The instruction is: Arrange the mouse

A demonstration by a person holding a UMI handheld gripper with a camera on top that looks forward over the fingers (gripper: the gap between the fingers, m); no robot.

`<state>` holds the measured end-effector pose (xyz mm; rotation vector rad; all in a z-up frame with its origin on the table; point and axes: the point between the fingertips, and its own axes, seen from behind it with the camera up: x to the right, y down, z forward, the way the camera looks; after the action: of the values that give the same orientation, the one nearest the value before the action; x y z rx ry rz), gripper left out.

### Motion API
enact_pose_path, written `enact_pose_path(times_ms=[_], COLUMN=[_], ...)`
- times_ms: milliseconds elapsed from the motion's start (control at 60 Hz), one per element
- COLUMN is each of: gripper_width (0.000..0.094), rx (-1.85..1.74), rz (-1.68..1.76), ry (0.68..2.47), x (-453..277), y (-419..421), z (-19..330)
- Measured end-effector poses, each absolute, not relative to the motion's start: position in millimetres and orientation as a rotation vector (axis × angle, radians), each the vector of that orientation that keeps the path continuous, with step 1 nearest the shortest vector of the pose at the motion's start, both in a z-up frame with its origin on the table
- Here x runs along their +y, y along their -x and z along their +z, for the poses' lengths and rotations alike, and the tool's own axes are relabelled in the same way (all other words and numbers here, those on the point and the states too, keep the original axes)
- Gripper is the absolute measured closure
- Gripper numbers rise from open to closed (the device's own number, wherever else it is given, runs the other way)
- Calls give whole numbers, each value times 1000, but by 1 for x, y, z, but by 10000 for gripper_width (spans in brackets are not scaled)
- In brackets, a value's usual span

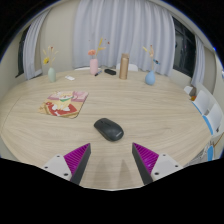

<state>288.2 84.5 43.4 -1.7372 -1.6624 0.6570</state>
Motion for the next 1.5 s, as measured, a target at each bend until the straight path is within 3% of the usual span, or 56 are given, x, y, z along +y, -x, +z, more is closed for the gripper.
enact_pose_path(times_ms=[350, 850, 933, 983, 1133, 1217, 1400, 1500], gripper_width=[74, 87, 233, 456, 582, 591, 591, 592], rx=[-1744, -1738, -1751, -1761, -1735, -1723, -1646, -1623], rz=[650, 707, 735, 727, 652, 660, 845, 976], ry=[1715, 1724, 1742, 1734, 1757, 1773, 1721, 1703], x=[103, 114, 108, 105, 109, 99, 34, -27], y=[-205, -138, -138, -139, -140, -134, -70, -27], z=[-8, -12, -14, -15, -10, 7, 108, 141])
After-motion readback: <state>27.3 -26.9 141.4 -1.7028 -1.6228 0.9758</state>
